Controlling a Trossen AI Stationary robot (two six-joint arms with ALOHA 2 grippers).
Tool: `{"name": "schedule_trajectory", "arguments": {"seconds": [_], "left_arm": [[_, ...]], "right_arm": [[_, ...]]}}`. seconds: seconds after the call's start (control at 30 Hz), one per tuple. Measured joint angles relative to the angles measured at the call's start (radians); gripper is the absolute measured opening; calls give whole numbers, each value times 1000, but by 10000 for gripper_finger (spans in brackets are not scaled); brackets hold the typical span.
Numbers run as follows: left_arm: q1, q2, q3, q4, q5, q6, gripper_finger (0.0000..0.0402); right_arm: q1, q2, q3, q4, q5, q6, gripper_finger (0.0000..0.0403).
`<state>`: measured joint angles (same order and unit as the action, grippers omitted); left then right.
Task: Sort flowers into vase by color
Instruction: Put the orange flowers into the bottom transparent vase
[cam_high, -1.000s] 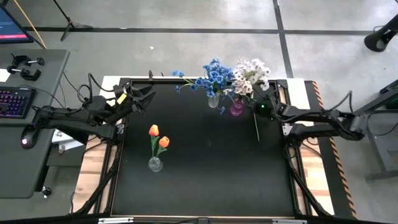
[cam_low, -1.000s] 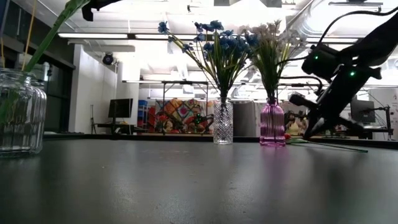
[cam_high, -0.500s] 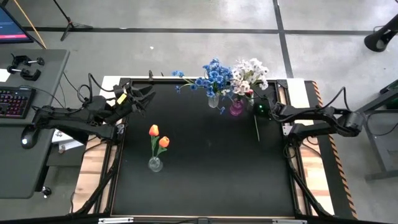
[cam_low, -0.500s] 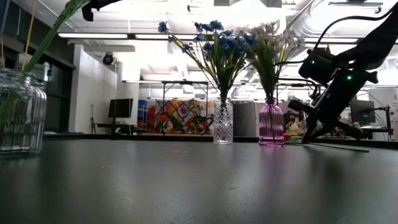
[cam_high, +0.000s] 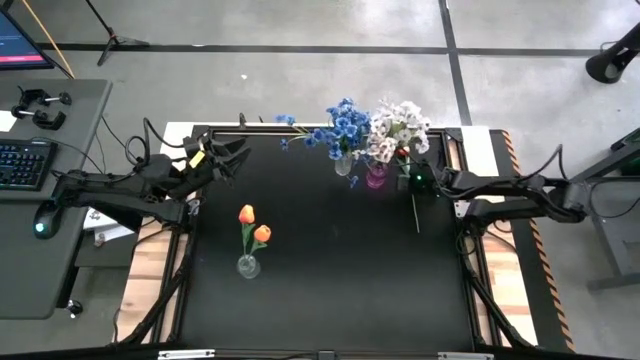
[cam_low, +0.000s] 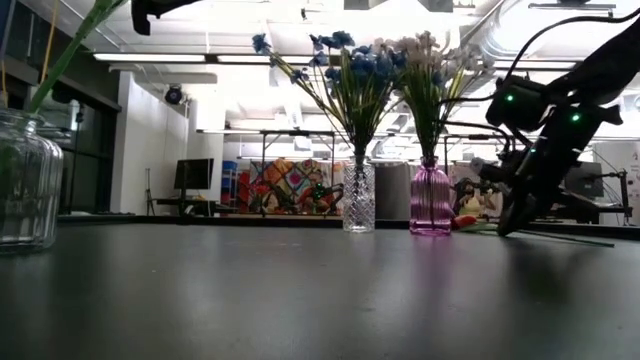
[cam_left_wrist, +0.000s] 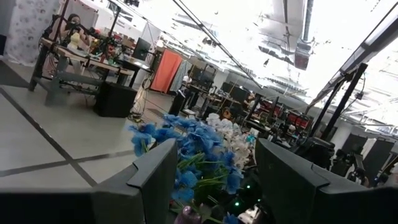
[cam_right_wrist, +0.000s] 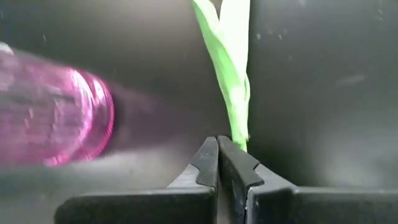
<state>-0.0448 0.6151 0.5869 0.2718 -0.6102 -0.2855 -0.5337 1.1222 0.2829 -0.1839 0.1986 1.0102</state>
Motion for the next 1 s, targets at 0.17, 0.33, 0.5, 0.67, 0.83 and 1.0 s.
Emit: {"name": "schedule_trajectory", "arguments": {"seconds": [0.17,0.33,0.5,0.67,0.83,1.0], "left_arm": [[0,0,0,-14,0,0,205],[0,0,0,-15,0,0,205],[0,0,0,-15,1,0,205],[0,0,0,-17,0,0,205],[0,0,0,-17,0,0,205],[0,0,0,-18,1,0,205]], "right_arm": [[24,-96,-3,-134,-8,-17,0],[58,-176,-4,-259,-6,-20,0],[111,-248,-4,-357,-7,-17,0],[167,-319,-4,-452,-13,13,0],[215,-394,-4,-514,-13,39,0],[251,-464,44,-571,19,38,0]]}}
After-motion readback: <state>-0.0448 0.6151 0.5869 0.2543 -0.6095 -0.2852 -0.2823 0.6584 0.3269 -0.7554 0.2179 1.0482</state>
